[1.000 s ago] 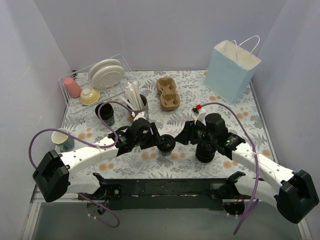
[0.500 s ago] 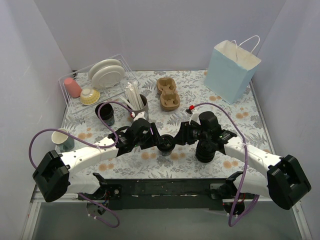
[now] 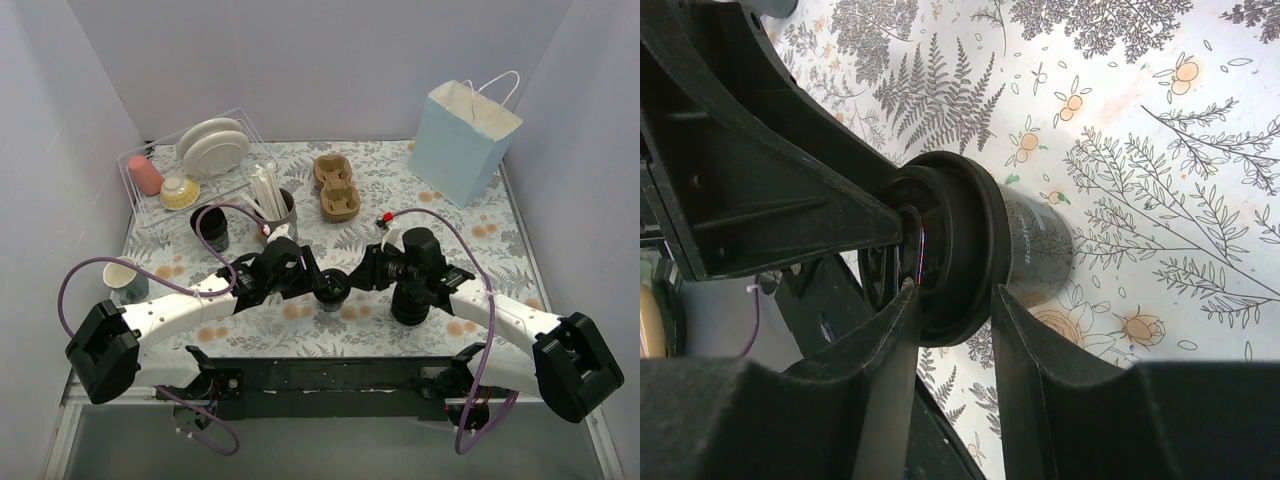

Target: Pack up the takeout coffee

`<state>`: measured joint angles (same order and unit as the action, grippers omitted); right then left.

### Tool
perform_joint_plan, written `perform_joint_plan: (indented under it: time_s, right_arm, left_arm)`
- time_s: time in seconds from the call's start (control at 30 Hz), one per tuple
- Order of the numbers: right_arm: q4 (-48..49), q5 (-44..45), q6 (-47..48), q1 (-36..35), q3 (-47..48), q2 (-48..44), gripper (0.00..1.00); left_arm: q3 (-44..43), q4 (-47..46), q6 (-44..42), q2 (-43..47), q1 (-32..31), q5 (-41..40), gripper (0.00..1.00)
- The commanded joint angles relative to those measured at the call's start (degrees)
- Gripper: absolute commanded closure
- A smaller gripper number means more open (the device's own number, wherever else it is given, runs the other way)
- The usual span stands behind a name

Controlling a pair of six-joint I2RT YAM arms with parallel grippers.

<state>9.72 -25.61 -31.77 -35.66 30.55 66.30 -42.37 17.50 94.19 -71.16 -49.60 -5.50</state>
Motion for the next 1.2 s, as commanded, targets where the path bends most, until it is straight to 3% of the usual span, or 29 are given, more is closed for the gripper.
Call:
perform_joint_plan:
  time_s: [0.0, 0.6, 0.87, 1.17]
  right_arm:
    - [-4.3, 3.6, 2.1, 0.2, -3.9, 0.6, 0.60]
    - [-6.6, 8.8, 4.0, 0.2, -8.3, 0.9, 0.64]
    - [-13.8, 7.9, 6.0, 0.4, 3.3, -2.0, 0.63]
    - [-13.3, 3.9, 6.5, 0.3, 9.2, -2.1, 0.44]
  left_arm:
    - [2.9, 6.1, -1.0, -1.7, 0.1, -2.2, 0.45]
    - [3.7, 6.1, 0.1, -3.6, 0.0, -3.1, 0.46]
    - [3.5, 6.3, 0.0, -3.5, 0.1, -3.3, 0.45]
    - [3.1, 6.3, -0.1, -3.1, 0.0, -3.1, 0.45]
